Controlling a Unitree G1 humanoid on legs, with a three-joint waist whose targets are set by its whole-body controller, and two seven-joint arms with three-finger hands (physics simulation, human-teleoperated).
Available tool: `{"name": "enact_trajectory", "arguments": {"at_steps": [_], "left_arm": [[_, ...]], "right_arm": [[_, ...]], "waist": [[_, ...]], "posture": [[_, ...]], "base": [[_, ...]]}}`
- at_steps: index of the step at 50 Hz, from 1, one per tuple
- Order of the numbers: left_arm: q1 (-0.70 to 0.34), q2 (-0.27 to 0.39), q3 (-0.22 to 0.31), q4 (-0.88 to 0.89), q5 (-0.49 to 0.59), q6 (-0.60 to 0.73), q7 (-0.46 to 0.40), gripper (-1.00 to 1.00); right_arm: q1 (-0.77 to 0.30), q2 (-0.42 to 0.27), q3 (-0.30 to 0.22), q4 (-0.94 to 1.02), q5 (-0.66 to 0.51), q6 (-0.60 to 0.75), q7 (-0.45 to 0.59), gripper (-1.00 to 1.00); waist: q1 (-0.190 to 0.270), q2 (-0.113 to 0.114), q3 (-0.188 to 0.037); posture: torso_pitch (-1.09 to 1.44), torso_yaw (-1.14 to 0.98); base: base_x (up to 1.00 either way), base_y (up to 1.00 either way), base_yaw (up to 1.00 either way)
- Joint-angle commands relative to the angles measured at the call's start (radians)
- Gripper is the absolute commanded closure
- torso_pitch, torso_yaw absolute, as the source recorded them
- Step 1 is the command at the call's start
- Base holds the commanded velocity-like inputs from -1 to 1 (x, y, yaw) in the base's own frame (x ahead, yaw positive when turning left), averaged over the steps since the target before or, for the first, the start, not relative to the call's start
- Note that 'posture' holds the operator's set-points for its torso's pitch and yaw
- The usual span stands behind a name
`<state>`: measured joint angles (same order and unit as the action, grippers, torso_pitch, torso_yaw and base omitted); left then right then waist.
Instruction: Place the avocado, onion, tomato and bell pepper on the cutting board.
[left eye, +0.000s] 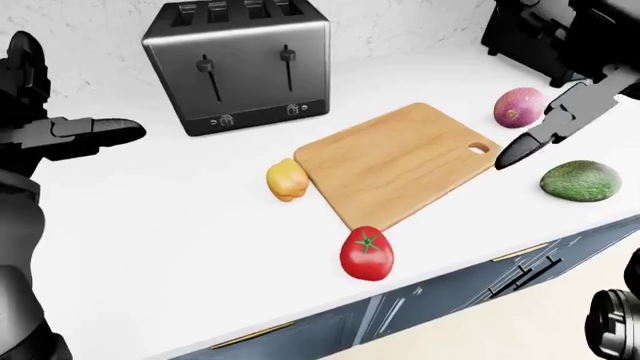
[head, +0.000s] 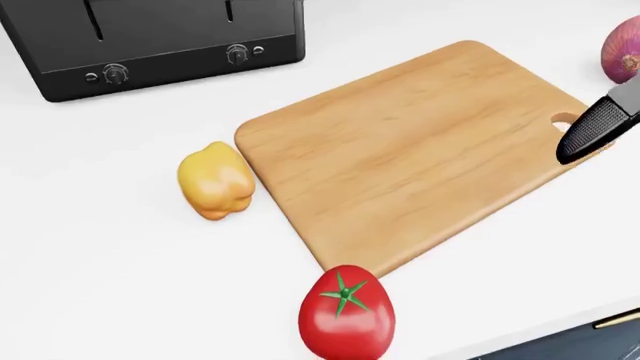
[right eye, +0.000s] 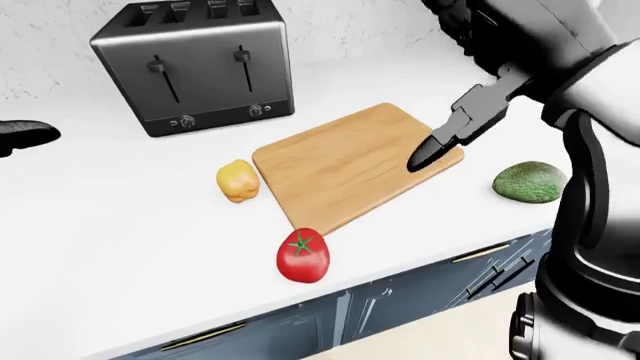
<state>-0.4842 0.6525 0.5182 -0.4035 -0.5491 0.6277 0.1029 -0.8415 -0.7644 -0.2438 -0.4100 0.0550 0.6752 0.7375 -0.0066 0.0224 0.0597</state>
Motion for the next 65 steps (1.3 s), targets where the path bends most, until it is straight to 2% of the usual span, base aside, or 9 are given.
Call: {"name": "enact_trajectory", "arguments": {"at_steps": [1,20,31,37,38,42,46,57,65], "left_arm": [[-0.024,0.018,0.015,-0.023,0.004,-0.026,0.0,-1.0],[-0.021,0.013,0.018,-0.019,0.004,-0.027,-0.002,-1.0],[-0.016,0.012,0.021,-0.016,0.002,-0.032,-0.004,-1.0],[-0.012,0.01,0.021,-0.016,0.001,-0.037,-0.004,-1.0],[-0.01,0.01,0.022,-0.014,0.003,-0.04,-0.006,-1.0],[-0.011,0.01,0.021,-0.013,0.003,-0.041,-0.006,-1.0],[-0.008,0.009,0.024,-0.012,0.003,-0.043,-0.007,-1.0],[-0.01,0.011,0.021,-0.014,0.004,-0.041,-0.009,-1.0],[-0.008,0.011,0.024,-0.012,0.008,-0.045,-0.013,-1.0]], "right_arm": [[-0.054,-0.006,-0.005,-0.007,-0.059,-0.045,0.075,-1.0],[-0.162,0.111,0.097,-0.111,-0.321,-0.137,0.63,-1.0],[-0.235,0.262,0.177,-0.036,-0.498,-0.299,0.864,-1.0],[-0.275,0.252,0.28,-0.004,-0.481,-0.301,0.877,-1.0],[-0.28,0.239,0.321,-0.011,-0.466,-0.29,0.877,-1.0],[-0.296,0.215,0.412,-0.054,-0.43,-0.252,0.877,-1.0],[-0.317,0.205,0.471,-0.103,-0.409,-0.215,0.877,-1.0],[-0.311,0.173,0.56,-0.206,-0.364,-0.199,0.877,-1.0],[-0.285,0.248,0.581,-0.19,-0.439,-0.311,0.877,-1.0]], "waist": [[0.0,0.002,-0.024],[-0.009,0.022,-0.023],[-0.017,0.034,-0.02],[-0.02,0.041,-0.021],[-0.021,0.042,-0.022],[-0.022,0.045,-0.02],[-0.022,0.047,-0.019],[-0.026,0.052,-0.013],[-0.03,0.057,-0.013]], "posture": [[0.0,0.0],[0.0,0.0],[0.0,0.0],[0.0,0.0],[0.0,0.0],[0.0,0.0],[0.0,0.0],[0.0,0.0],[0.0,0.0]], "base": [[0.0,0.0,0.0],[0.0,0.0,0.0],[0.0,0.0,0.0],[0.0,0.0,0.0],[0.0,0.0,0.0],[0.0,0.0,0.0],[0.0,0.0,0.0],[0.0,0.0,0.0],[0.0,0.0,0.0]]}}
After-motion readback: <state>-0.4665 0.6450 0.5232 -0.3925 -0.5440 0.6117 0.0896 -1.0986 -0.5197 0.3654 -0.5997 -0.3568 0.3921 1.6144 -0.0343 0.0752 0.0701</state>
